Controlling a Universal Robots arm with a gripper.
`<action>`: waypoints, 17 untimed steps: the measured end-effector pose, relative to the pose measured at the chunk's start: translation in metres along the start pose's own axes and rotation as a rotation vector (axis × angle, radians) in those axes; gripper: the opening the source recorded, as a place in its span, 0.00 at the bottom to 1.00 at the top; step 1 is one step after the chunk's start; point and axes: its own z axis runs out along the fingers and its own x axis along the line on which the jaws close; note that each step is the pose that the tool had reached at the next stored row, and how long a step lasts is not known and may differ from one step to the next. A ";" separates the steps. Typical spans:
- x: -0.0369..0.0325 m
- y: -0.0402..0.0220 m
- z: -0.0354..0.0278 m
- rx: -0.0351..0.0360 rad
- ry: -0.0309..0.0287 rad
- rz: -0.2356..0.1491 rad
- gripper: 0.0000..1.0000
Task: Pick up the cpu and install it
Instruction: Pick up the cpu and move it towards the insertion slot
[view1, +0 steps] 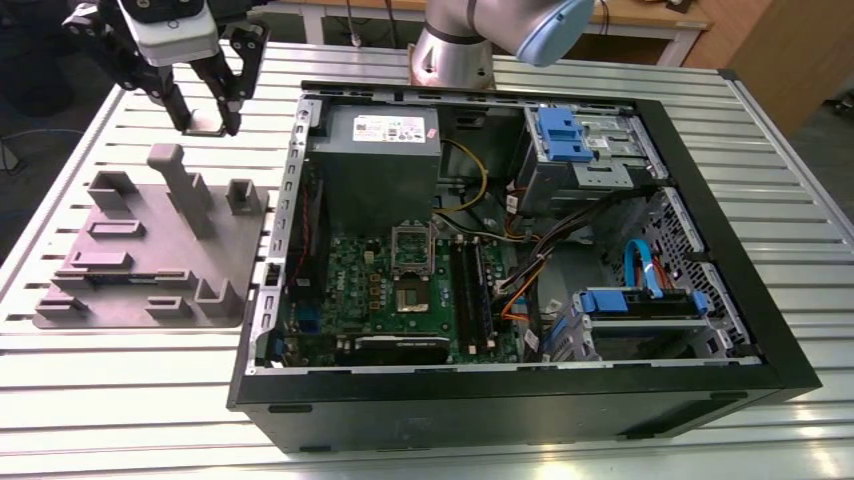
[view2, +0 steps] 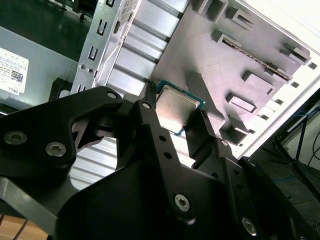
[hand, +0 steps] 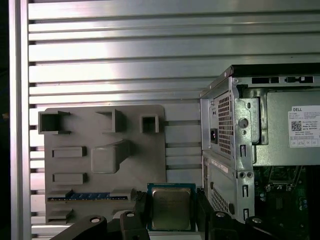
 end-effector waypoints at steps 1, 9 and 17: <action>-0.0003 0.0000 0.0000 0.0000 0.0000 0.000 0.47; -0.0032 0.0002 0.0000 0.0000 0.0000 0.000 0.47; -0.0061 0.0003 -0.0001 0.0000 0.0000 0.000 0.47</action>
